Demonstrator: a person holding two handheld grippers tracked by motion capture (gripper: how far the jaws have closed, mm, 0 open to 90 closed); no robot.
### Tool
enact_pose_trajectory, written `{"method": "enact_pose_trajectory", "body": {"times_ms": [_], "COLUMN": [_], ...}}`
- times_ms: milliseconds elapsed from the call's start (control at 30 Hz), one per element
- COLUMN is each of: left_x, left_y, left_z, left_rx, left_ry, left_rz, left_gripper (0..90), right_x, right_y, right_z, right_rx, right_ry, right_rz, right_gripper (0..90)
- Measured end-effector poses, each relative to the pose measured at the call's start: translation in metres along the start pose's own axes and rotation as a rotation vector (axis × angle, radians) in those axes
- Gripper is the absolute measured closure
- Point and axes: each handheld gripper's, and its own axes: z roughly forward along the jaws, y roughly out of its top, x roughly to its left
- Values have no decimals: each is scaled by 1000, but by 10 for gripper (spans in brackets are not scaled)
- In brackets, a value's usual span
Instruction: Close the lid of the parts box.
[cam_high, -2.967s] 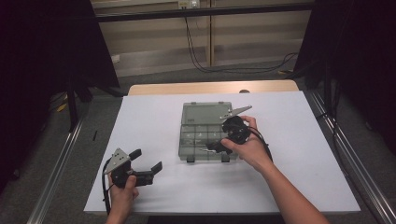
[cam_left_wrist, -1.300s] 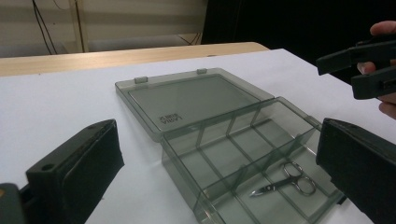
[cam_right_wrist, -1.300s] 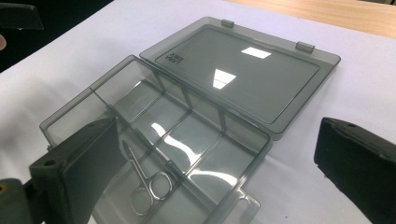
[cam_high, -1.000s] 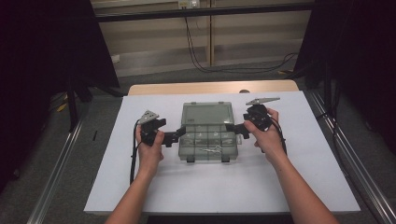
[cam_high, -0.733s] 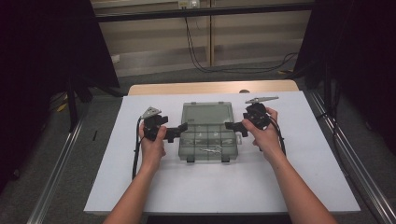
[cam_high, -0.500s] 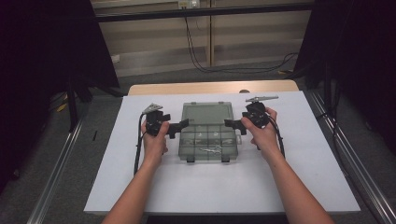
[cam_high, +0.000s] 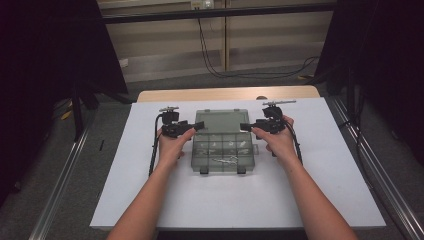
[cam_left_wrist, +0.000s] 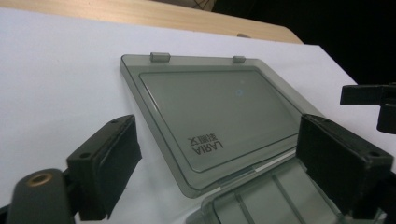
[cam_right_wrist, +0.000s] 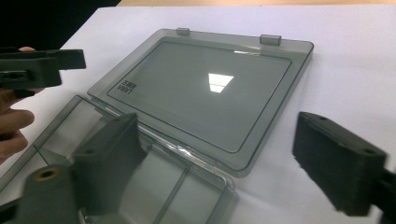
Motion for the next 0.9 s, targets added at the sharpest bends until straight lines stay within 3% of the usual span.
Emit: {"method": "enact_pose_trajectory", "body": {"times_ms": [167,267,367,433,533,633,900], "left_x": [4,6,10,12,13,13,17], "left_y": [4,4,2,0,-1,-1,-7], "left_z": [9,14,17,18,20,22,29], "left_rx": [23,46,59,54,61,51,105], "left_ry": [11,43,48,51,34,7,3], "left_rz": [-30,-19,-47,-66,-69,-101,-125], "left_gripper": [234,260,302,331,368,398,450], "right_x": [-8,-14,-21,-22,-23,-24,-29], "right_y": [2,1,-2,-4,-6,-7,-6], "right_z": [3,6,11,16,21,25,31], "right_rx": [-14,-17,-3,14,33,31,55], "right_ry": [16,40,52,37,34,27,24], "right_rz": [59,105,153,157,164,175,201], "right_gripper": [365,418,449,463,479,505,541]}}
